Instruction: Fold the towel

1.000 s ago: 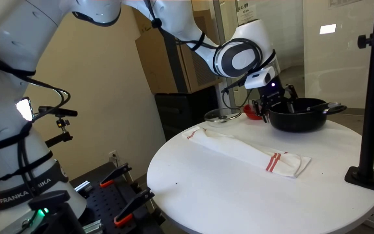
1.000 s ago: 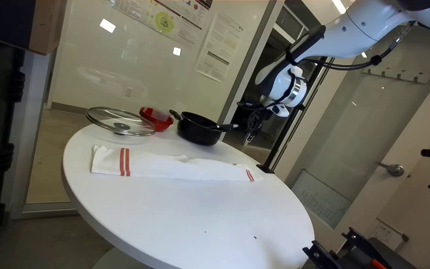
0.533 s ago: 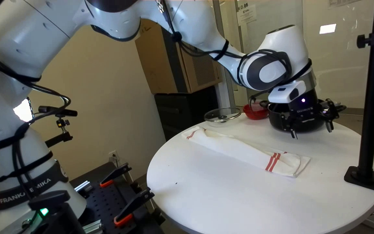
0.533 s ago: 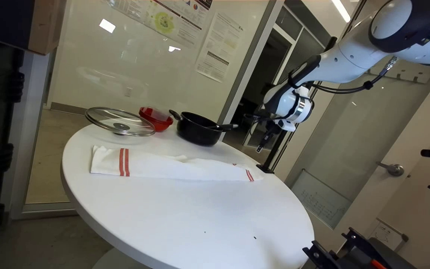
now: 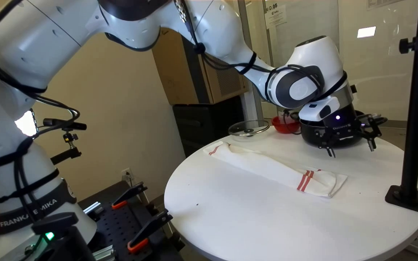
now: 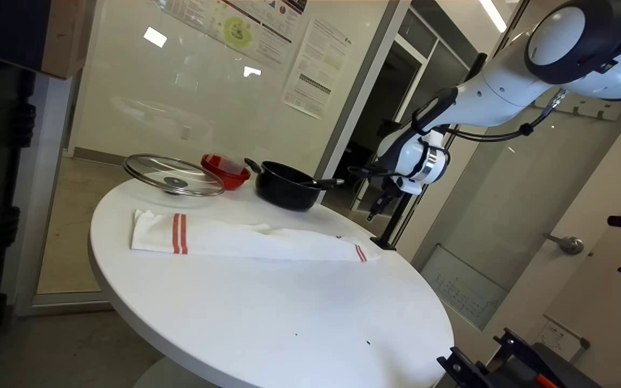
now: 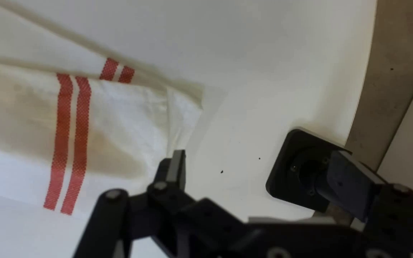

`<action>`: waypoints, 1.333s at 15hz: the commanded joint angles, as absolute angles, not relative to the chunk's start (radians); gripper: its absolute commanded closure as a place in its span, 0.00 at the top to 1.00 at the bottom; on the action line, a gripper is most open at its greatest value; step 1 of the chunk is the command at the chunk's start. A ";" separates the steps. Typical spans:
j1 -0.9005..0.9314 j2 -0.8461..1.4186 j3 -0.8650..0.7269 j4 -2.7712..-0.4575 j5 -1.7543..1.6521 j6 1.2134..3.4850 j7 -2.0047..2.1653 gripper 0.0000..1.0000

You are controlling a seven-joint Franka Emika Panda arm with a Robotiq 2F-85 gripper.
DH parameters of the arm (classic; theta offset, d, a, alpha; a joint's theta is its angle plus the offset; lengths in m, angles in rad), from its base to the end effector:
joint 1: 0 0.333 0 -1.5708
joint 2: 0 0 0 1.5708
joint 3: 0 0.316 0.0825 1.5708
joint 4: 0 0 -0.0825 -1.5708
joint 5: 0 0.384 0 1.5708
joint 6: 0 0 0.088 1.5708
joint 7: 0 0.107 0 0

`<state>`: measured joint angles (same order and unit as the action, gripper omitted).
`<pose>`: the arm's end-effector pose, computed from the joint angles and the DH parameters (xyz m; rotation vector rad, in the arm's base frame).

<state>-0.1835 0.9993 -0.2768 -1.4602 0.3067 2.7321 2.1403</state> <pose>0.6719 -0.2981 0.1293 -0.6315 2.8440 -0.3643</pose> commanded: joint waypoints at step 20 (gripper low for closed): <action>-0.125 1.156 -0.325 -1.424 0.293 2.734 2.420 1.00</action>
